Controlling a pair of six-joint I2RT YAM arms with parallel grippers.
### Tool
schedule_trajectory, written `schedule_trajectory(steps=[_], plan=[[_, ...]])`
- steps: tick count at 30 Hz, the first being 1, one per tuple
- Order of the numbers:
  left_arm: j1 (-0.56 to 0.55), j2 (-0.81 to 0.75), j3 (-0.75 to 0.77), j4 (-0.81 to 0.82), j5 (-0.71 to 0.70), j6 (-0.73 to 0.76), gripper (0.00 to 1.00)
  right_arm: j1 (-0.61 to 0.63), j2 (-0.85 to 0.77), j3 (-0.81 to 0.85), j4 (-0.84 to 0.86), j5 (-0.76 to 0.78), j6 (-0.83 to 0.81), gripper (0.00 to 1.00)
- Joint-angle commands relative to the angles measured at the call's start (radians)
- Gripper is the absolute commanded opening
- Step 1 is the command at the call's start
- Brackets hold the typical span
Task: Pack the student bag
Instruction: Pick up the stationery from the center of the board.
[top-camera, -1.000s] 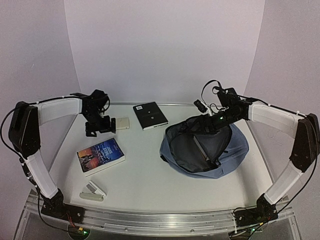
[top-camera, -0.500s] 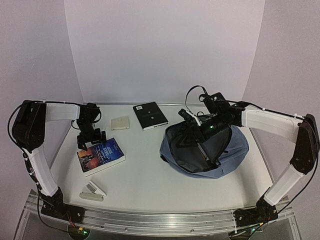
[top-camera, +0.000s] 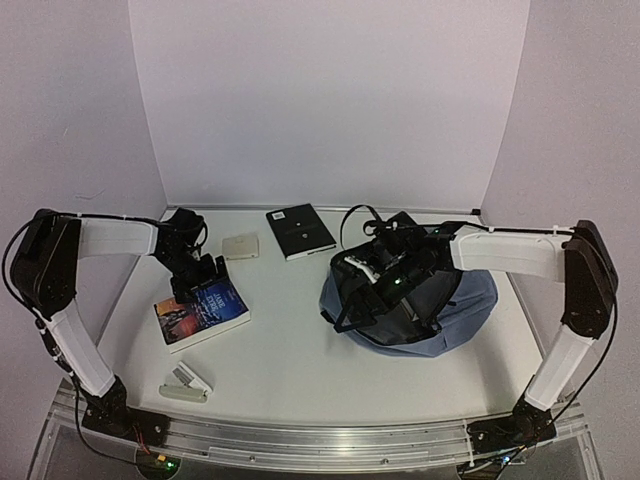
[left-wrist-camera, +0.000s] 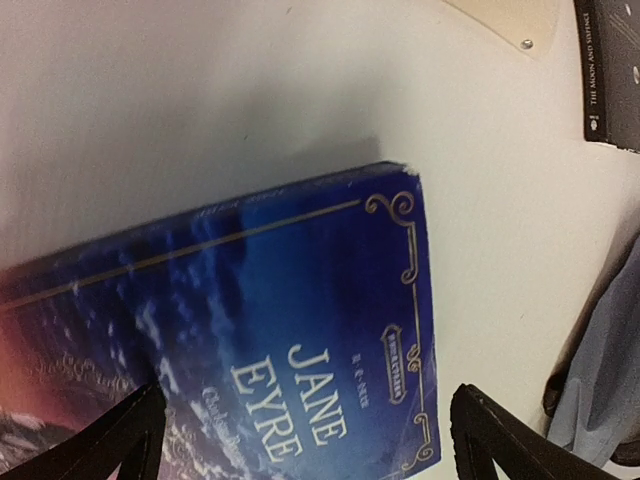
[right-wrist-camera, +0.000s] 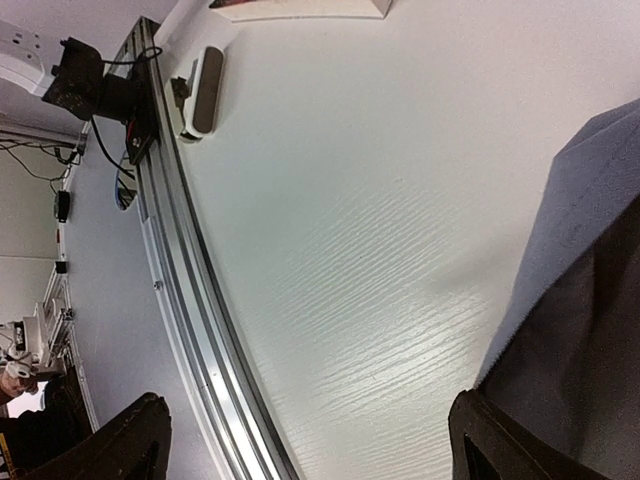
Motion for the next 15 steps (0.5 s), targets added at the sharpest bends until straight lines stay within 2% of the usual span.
schedule_trajectory(steps=[1, 7, 15], plan=[[0.006, -0.166, -0.088, -0.014, -0.097, -0.180, 1.00, 0.037, 0.042, 0.060, 0.027, 0.032, 0.012, 0.97], [0.077, -0.240, -0.091, -0.191, -0.272, -0.291, 1.00, 0.044, 0.042, 0.067, 0.037, 0.045, 0.018, 0.97], [0.123, -0.229, -0.129, -0.327, -0.374, -0.477, 1.00, 0.045, 0.008, 0.040, 0.041, 0.069, 0.017, 0.98]])
